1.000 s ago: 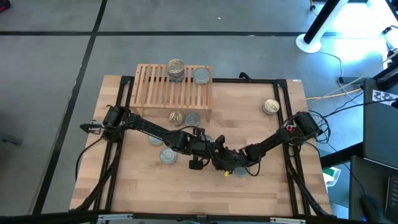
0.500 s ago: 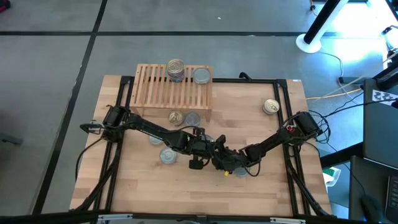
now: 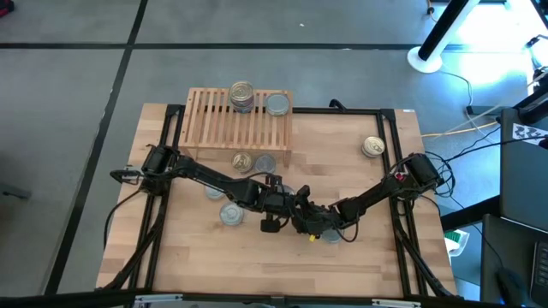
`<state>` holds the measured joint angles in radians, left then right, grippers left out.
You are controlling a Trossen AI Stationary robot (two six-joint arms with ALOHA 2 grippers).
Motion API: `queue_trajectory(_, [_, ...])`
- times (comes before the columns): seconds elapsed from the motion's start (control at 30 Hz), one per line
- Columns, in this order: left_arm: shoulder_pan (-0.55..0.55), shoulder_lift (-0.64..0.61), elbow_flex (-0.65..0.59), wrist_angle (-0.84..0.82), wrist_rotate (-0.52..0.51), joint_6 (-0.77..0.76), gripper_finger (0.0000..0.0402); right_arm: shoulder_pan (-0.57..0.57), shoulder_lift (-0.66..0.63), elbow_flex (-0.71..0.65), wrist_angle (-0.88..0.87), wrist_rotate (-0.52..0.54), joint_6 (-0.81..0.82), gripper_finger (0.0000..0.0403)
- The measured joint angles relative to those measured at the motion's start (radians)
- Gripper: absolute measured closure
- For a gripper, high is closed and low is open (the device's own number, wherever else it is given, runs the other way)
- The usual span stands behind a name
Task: Stack canned seafood by type on shelf
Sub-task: Stack the green tuna can on top of the green tuna can on the shelf
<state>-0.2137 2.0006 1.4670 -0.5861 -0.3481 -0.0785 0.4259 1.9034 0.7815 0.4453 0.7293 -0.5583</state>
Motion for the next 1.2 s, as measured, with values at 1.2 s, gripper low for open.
queue_trajectory(1.2, [0.004,-0.019,0.0,0.025,0.023,-0.005,0.0401,-0.032,0.0,-0.001,0.0,-0.005,0.006,0.0261])
